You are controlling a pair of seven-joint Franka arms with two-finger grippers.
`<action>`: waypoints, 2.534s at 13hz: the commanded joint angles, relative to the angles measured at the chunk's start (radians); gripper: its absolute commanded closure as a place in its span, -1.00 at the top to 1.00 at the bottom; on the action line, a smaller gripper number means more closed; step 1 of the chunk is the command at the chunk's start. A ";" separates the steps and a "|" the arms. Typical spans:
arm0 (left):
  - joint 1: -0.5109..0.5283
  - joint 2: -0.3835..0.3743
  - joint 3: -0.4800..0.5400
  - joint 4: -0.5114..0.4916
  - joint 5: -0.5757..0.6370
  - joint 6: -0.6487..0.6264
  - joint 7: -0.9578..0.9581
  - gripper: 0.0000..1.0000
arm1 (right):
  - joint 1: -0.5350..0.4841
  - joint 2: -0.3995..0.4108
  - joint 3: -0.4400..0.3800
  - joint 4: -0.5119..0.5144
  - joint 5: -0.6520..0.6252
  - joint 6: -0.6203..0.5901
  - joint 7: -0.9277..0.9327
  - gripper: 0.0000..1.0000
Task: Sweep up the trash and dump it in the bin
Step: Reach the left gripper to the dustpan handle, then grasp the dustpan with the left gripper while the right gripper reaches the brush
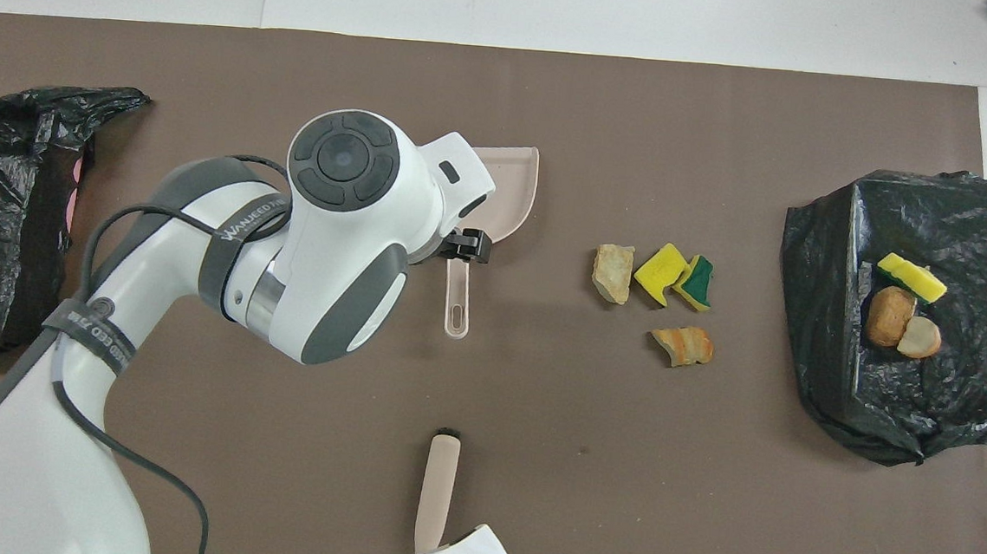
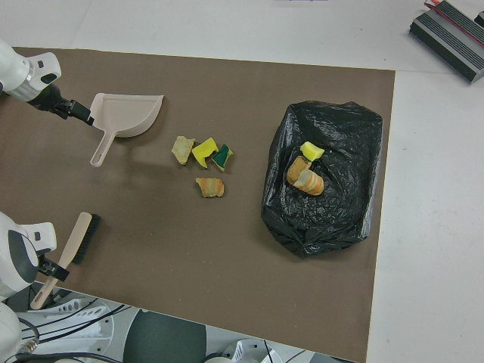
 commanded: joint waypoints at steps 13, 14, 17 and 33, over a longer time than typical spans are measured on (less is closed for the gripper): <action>-0.068 0.060 0.014 -0.070 0.018 0.137 -0.108 1.00 | 0.027 -0.007 -0.005 -0.029 0.026 0.011 0.030 -0.26; -0.068 0.059 0.014 -0.075 0.018 0.137 -0.111 1.00 | 0.027 -0.007 -0.005 -0.029 0.025 0.011 0.029 -0.47; -0.069 0.059 0.012 -0.084 0.015 0.131 -0.136 0.73 | 0.026 0.000 -0.005 -0.014 0.010 0.004 0.044 -1.00; -0.001 -0.013 0.023 -0.078 0.074 0.010 0.205 -1.00 | -0.431 -0.282 -0.019 0.047 -0.256 -0.552 -0.293 -1.00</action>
